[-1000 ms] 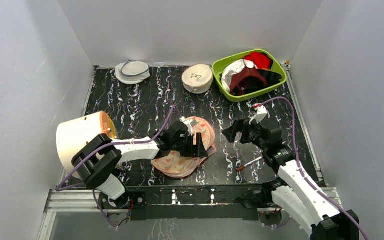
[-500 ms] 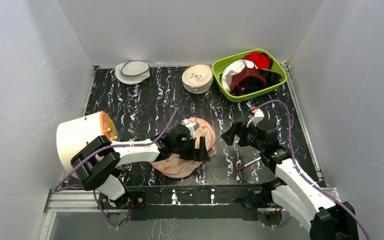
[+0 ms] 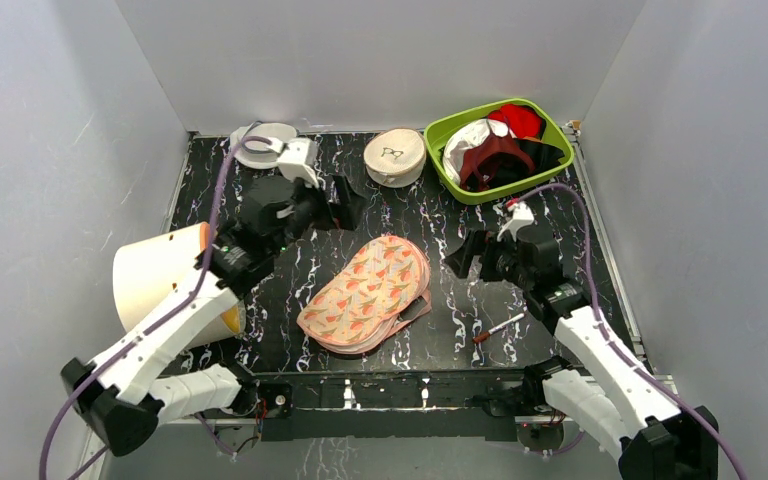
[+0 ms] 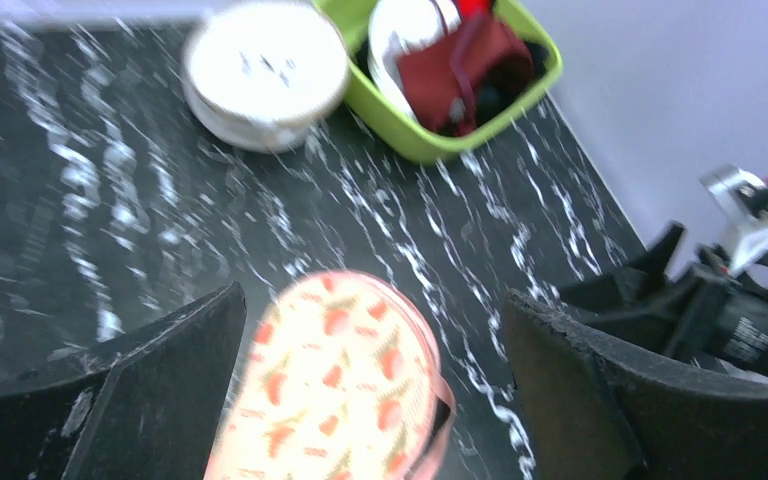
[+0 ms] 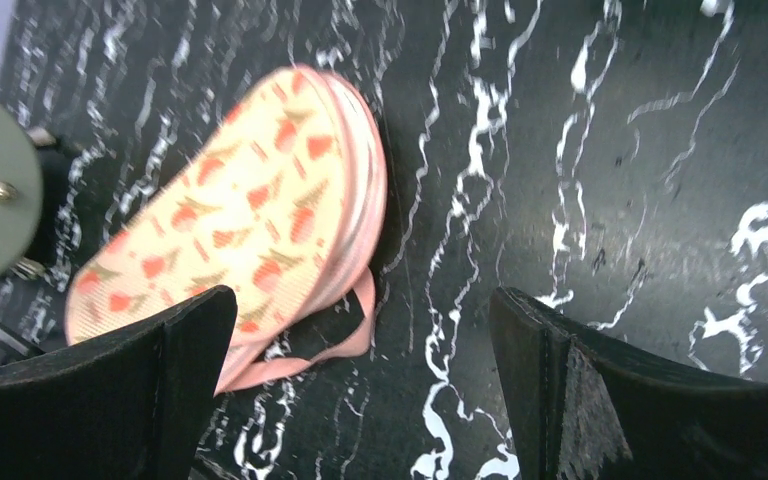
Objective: Unzip the laundry bag and remove the bra
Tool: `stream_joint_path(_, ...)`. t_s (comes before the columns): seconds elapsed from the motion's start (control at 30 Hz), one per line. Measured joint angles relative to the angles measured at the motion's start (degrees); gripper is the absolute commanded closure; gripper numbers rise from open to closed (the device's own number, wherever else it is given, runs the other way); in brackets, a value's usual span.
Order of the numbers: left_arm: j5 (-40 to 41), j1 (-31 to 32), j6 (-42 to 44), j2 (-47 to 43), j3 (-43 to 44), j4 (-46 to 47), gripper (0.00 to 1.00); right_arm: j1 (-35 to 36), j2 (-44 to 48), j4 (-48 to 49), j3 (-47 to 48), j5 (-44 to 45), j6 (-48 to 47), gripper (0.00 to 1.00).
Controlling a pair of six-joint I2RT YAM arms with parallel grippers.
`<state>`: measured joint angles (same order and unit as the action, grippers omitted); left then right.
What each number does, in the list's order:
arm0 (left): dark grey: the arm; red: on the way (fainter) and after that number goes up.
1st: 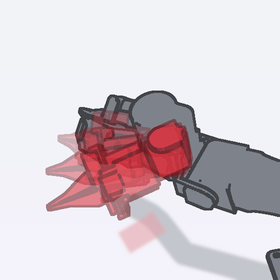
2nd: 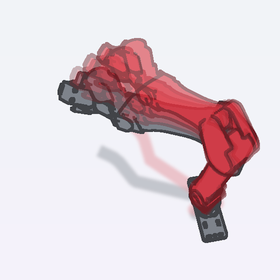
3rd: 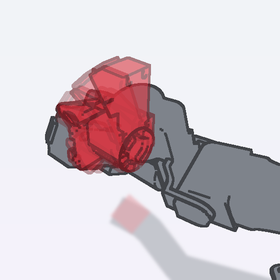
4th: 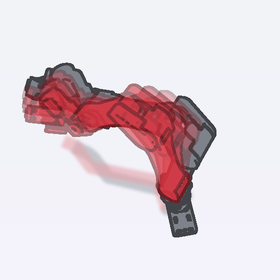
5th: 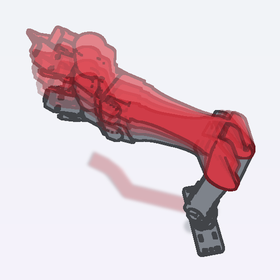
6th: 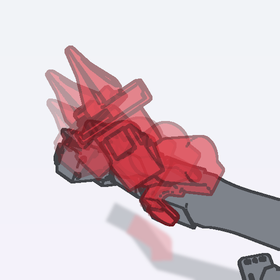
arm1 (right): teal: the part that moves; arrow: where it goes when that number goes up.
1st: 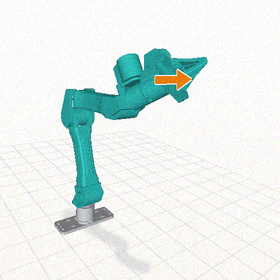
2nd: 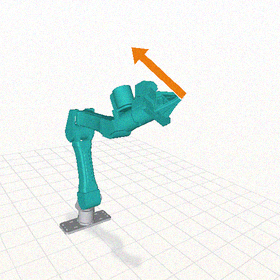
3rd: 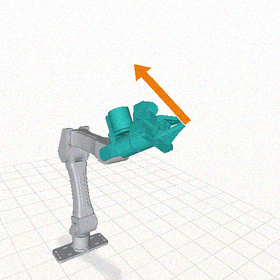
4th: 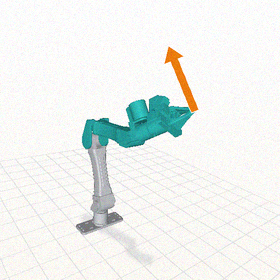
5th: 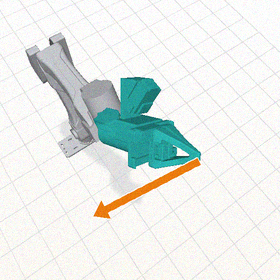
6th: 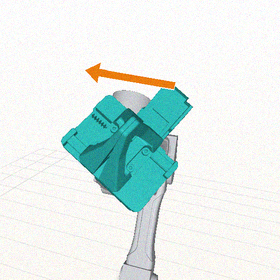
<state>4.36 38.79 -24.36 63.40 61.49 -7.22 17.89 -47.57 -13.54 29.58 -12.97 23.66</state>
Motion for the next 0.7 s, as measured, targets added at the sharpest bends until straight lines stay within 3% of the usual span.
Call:
stream_joint_path(0.2,13.3,0.0,7.8,-9.9,7.2,-2.9,0.02,0.0,2.7,-9.2,16.1,1.9,0.0,0.02)
stream_joint_path(0.4,17.7,0.0,13.3,-22.0,9.7,1.4,0.02,0.0,9.1,-12.1,31.2,5.7,-1.1,0.02)
stream_joint_path(0.7,19.2,0.0,17.0,-22.5,13.0,0.9,0.02,0.0,14.9,-14.7,42.1,17.7,-2.6,0.02)
